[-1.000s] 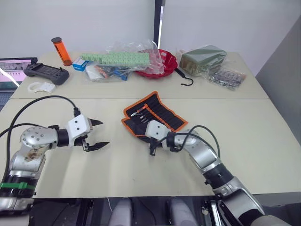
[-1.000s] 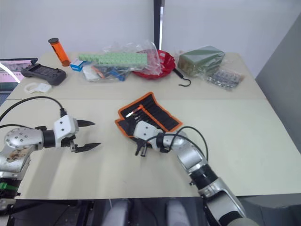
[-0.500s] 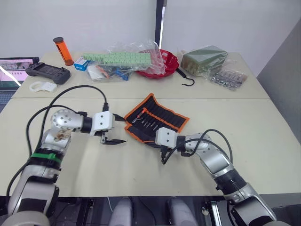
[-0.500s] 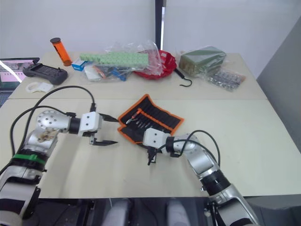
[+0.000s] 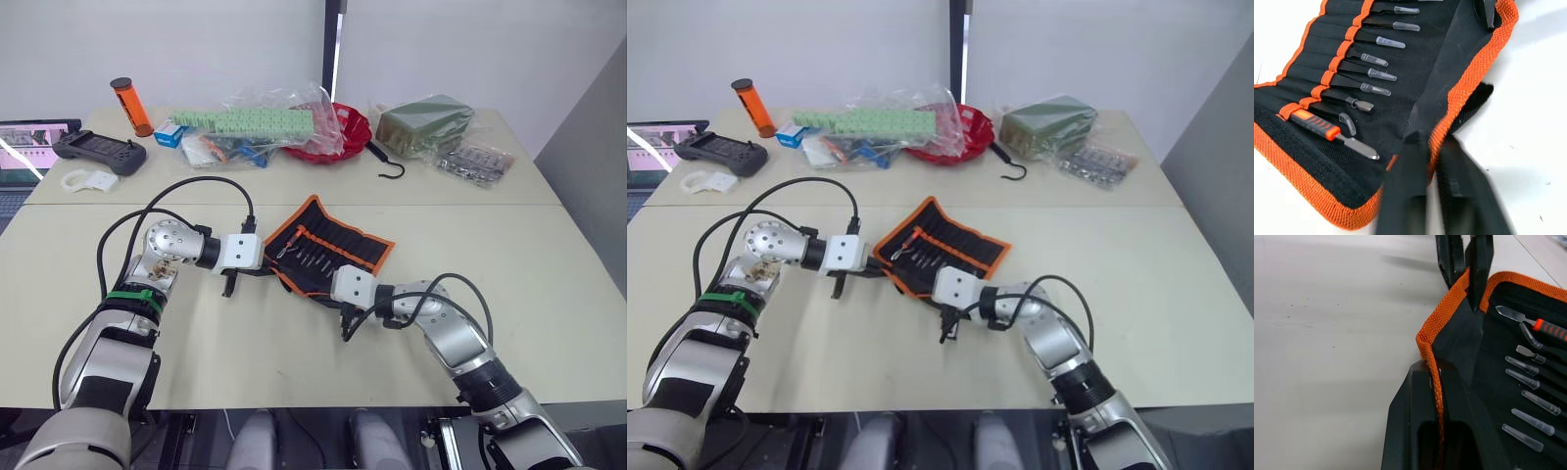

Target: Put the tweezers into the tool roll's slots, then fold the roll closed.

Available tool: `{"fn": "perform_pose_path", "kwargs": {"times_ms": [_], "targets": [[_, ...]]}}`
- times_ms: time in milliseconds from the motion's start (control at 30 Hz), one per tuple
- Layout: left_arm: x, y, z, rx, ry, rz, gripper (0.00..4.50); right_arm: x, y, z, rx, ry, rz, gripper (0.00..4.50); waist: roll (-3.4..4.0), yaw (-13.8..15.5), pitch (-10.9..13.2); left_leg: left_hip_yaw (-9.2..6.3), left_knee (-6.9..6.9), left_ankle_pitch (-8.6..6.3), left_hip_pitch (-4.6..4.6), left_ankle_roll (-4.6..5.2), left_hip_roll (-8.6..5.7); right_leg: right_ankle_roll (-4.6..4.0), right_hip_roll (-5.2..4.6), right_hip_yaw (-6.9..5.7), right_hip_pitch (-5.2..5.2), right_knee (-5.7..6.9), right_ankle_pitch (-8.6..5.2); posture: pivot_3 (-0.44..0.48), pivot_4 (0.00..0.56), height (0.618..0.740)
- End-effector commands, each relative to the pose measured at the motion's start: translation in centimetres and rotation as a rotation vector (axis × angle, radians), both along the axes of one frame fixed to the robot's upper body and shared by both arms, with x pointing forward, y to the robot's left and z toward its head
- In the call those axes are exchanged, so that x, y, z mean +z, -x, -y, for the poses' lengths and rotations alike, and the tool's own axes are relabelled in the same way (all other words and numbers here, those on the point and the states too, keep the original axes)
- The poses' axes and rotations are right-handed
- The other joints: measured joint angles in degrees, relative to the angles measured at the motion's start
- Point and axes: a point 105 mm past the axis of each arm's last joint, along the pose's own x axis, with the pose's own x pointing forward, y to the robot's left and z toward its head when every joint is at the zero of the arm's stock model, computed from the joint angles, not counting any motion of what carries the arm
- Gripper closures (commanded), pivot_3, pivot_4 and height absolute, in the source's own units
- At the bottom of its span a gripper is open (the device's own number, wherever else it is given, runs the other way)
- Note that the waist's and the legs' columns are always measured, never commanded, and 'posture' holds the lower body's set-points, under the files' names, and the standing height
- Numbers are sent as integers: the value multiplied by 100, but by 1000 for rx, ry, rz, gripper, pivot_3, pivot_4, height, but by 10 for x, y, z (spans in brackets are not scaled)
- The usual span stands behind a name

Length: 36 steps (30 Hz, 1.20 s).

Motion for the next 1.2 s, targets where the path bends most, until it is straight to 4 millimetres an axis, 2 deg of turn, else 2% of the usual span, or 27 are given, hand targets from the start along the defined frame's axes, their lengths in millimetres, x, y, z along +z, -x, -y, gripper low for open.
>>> {"fn": "perform_pose_path", "kwargs": {"times_ms": [33, 167, 267, 567, 767, 1000, 1100, 1200], "targets": [[13, 0, -7, 35, 54, -12, 4445, 3, -10, 13, -45, 20, 30, 4500, 0, -2, 0, 0, 0, 0, 0, 0, 0, 0, 0, 0, 0, 2, 0, 0, 150, 740], [-6, 20, -16, 46, 51, -99, 4445, 1, -15, 16, -49, 32, 28, 4500, 1, -47, 0, 0, -2, 0, 5, 0, 2, 0, 1, 1, 0, 7, 0, 0, 150, 740], [-12, 30, -20, 75, 59, -128, 4445, 3, -18, 18, -43, 33, 33, 4500, 0, -65, 0, -3, -5, -1, 7, 2, 3, -1, 3, 1, -2, 13, 0, 0, 150, 740], [-11, 58, -31, 192, 91, -182, 4445, 7, -17, 16, 43, 56, 47, 4500, 1, -112, 1, -4, -3, -1, 12, 2, 3, 0, 1, 3, 2, 14, 0, 0, 150, 740], [-15, 84, -24, 197, 103, -256, 4445, 11, -4, 19, 110, 47, 18, 4500, 2, -117, 1, -4, -6, -1, 11, 2, 4, -1, 1, 3, 2, 13, 0, 0, 150, 740], [-22, 93, -12, 222, 137, -321, 4445, 5, 16, 31, 175, 91, -44, 4500, 2, -20, 1, -2, -1, -1, 12, 2, 4, 0, 1, 3, 5, 7, -1, 0, 150, 740], [-19, 92, -8, 248, 179, -376, 3657, 5, 19, 36, 179, 96, -62, 3614, 2, 7, 1, 0, 1, -1, 12, 2, 4, 0, 0, 3, 6, 6, -1, 0, 150, 740], [-14, 96, -9, 231, 185, -405, 2639, 9, 23, 41, 185, 96, -74, 2625, 2, 3, 1, 1, 3, -1, 12, 2, 5, 1, 1, 3, 7, 5, -2, 0, 150, 740]]}}
